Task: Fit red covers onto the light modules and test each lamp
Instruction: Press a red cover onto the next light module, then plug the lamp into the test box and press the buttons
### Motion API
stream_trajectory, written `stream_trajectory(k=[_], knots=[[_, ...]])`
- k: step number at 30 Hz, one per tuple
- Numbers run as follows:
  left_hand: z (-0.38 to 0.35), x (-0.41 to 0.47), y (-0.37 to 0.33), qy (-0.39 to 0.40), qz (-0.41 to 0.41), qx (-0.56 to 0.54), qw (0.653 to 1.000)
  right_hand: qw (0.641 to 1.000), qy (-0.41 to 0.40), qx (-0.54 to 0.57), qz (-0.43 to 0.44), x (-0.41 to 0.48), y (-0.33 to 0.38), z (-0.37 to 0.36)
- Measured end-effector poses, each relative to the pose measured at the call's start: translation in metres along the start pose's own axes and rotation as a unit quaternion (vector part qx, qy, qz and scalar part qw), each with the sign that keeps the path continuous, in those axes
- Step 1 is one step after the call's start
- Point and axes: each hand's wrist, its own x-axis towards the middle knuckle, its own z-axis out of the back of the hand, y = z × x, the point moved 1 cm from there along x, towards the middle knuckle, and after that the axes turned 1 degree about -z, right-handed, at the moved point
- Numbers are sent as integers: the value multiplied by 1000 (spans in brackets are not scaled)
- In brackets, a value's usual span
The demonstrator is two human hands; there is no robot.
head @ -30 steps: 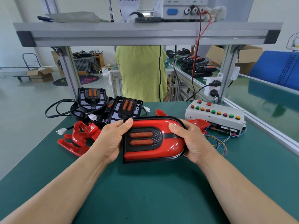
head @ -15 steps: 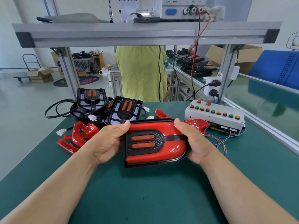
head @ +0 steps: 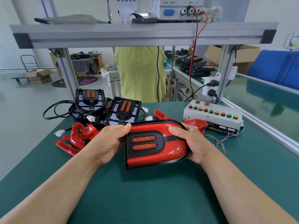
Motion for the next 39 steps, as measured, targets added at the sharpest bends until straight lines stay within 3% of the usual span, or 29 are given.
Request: stream_trajectory(k=[9,11,16,20,25,30,35,39], knots=[[-3,0,6,-10,21,24,999,992,-83,-92,20,4,15,8],[-3,0,5,-12,28,25,999,985,-135,-102,38,4,20,13],[-2,-2,6,-1,50,47,998,943,-305,4,130,-3,38,43],[-2,-5,6,15,79,57,995,913,-378,-13,151,-3,40,61],[0,-5,6,29,85,86,992,892,-398,-152,152,3,34,69],[3,-7,8,33,73,123,989,859,-402,-303,92,4,29,76],[11,-6,5,-31,24,130,991,796,-363,-484,16,3,28,79],[12,-5,6,-15,-3,166,986,749,-321,-577,-56,2,28,76]])
